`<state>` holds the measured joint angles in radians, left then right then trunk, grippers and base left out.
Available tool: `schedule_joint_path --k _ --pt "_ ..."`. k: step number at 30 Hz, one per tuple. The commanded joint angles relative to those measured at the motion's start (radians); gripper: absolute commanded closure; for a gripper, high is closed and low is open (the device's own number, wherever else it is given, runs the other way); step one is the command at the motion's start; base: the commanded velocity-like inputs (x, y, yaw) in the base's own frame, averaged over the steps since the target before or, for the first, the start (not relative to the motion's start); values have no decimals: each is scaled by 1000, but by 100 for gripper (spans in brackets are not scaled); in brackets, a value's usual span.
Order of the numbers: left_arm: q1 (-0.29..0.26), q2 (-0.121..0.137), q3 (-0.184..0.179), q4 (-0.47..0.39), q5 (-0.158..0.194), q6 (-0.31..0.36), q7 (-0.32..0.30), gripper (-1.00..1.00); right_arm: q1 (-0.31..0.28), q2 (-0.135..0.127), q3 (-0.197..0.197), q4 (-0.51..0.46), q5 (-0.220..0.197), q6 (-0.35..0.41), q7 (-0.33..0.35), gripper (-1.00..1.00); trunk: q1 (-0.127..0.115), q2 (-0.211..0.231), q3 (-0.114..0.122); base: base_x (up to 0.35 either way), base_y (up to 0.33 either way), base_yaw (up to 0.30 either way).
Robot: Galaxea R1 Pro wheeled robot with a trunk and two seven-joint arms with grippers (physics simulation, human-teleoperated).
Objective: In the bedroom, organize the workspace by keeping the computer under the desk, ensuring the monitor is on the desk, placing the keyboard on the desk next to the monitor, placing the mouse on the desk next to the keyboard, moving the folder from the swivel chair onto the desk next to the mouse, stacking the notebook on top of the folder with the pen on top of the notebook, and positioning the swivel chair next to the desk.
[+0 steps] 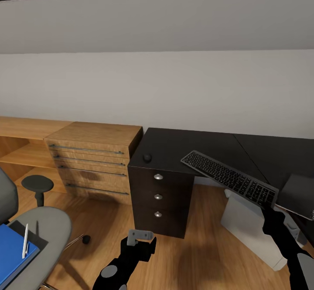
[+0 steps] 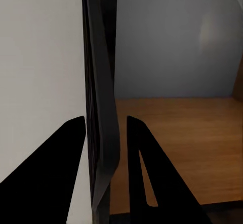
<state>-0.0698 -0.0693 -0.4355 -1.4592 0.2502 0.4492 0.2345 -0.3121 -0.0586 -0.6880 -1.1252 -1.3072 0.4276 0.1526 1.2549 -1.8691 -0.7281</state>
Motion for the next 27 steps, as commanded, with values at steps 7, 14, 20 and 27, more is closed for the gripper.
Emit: schedule_joint_path --k 7,14,20,27 --pt "-1 0 -3 -1 11 3 9 -100 -1 0 -1 1 0 6 -1 100 0 0 -1 0 0 0" --pt "-1 0 -3 -1 11 3 9 -100 -1 0 -1 1 0 6 -1 100 0 0 -1 0 0 0" --pt "-1 0 -3 -1 11 3 9 -100 -1 0 -1 1 0 6 0 100 0 0 -1 0 0 0" --pt "-1 0 -3 2 11 3 9 -100 -1 5 -2 -31 0 6 2 100 0 0 -1 0 0 0"
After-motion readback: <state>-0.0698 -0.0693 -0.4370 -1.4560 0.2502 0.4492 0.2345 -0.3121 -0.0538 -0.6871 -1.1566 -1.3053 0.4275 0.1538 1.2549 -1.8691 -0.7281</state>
